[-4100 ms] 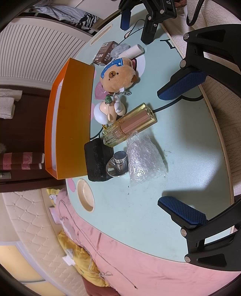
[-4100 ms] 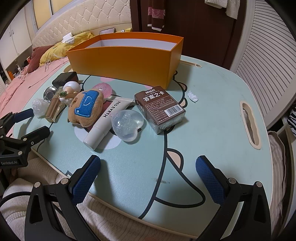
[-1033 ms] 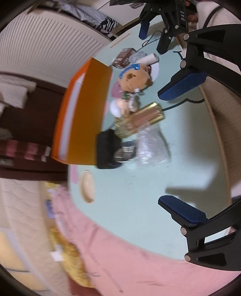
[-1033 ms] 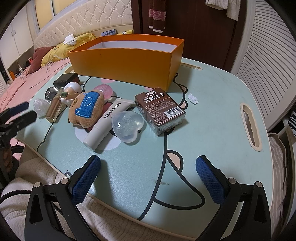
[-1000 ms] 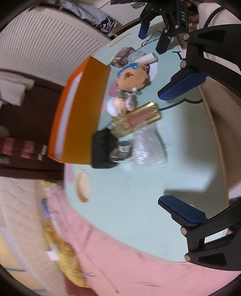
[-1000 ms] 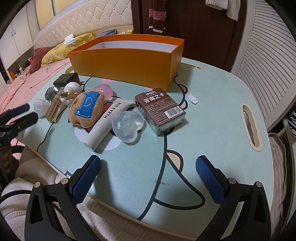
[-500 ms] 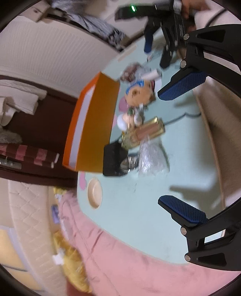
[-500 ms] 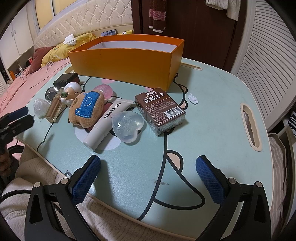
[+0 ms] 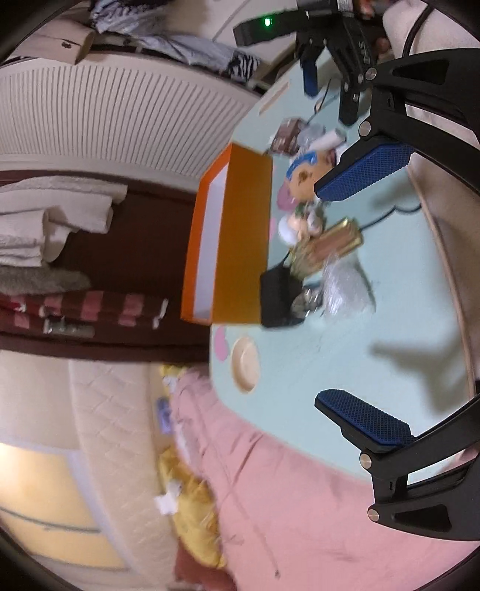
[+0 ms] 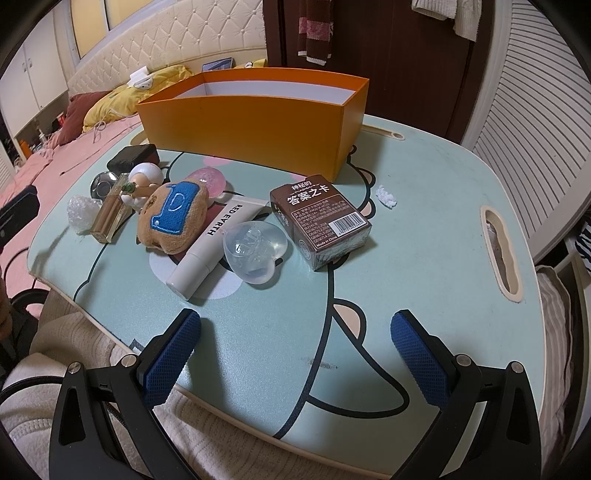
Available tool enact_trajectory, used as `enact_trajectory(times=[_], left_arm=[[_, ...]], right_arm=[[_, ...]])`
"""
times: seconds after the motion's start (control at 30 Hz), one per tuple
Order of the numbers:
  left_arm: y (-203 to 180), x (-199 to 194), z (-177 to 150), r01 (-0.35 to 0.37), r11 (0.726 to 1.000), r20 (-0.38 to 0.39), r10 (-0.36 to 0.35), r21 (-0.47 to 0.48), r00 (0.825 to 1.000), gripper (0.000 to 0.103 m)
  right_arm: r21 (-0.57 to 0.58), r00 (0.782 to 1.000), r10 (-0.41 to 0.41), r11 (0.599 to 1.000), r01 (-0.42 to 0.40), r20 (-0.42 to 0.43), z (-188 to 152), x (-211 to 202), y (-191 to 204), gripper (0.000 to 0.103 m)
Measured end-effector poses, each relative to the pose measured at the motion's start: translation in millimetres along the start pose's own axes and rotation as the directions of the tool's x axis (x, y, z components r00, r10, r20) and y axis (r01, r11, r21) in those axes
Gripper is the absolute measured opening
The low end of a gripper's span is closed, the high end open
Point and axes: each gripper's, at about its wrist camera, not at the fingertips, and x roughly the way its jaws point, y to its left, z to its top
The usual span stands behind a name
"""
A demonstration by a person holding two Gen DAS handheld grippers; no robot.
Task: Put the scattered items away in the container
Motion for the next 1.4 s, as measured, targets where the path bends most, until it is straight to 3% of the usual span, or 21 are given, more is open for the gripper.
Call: enact_trajectory(times=[0.03,0.13,0.17,0.37,0.5,0.67,0.73,0.8,0.93,0.97,1.07,1.17,1.4], left_arm=[[1.8,1.7,-0.2,0.020,1.000,-0.012,-0.020,-0.009,1.000,0.101],[6.1,6.8,-1.2,0.026,1.000,-0.030,-0.027,-0.017,0.999,0.075],[7.4,9.0,-1.8,0.023,1.000,-0.037,-0.023,-0.016,0.999,0.073],[7.0,15.8,-4.0,0.014,1.000,-0.039,-0.014,0.009,0.999,0.069],[3.5,24.5,-3.9,-0.005,0.999,-0.048,0.007,0.034,0.999,0.069],[-1.1,35.7,-5.8,-0.009,0.998,-0.082,0.014,0.060,0.996,0.066],[-1.9,37.1,-6.3,-0.012,0.998,-0.091,0.018,0.065,0.996,0.064],[-1.6,38.5,-6.9,-0.008,0.998,-0.100,0.014,0.066,0.995,0.056],[-1.4,44.7,-9.1,0.008,0.998,-0.133,0.001,0.066,0.991,0.034],[-1.6,46.0,-9.6,0.013,0.998,-0.140,-0.004,0.067,0.990,0.034],[-3.0,45.3,-9.7,0.026,0.997,-0.136,-0.016,0.072,0.991,0.033],[-3.6,44.4,-9.5,0.036,0.997,-0.131,-0.026,0.075,0.991,0.033],[-3.5,43.8,-9.0,0.045,0.996,-0.130,-0.035,0.073,0.991,0.033]], right_arm=[[-0.001,1.000,0.001,1.000,-0.001,-0.001,0.2,0.2,-0.1,0.103],[-0.001,1.000,0.001,1.000,-0.001,0.002,0.1,0.0,-0.2,0.103],[0.000,1.000,0.001,1.000,-0.001,0.003,-0.2,-0.1,-0.5,0.103],[0.037,0.998,0.035,0.999,-0.037,0.050,-0.9,-7.7,-7.8,0.102],[0.048,0.990,0.041,0.998,-0.048,0.137,0.5,-21.0,-12.7,0.102],[0.008,0.983,-0.019,1.000,0.017,0.184,9.3,-20.3,-10.4,0.102],[-0.005,0.983,-0.030,0.999,0.032,0.179,15.6,-15.4,-10.6,0.090],[-0.007,0.985,-0.028,1.000,0.030,0.169,22.8,-9.4,-12.2,0.085],[0.007,0.987,-0.008,1.000,0.007,0.162,33.7,-0.2,-15.3,0.085],[0.006,0.987,-0.004,1.000,0.003,0.161,35.1,1.0,-15.6,0.084],[0.018,0.986,0.009,1.000,-0.012,0.166,38.7,3.1,-19.0,0.070],[0.087,0.983,0.052,0.994,-0.068,0.173,40.9,3.1,-30.2,0.069],[0.120,0.988,0.055,0.990,-0.072,0.141,37.5,10.9,-37.6,0.066]])
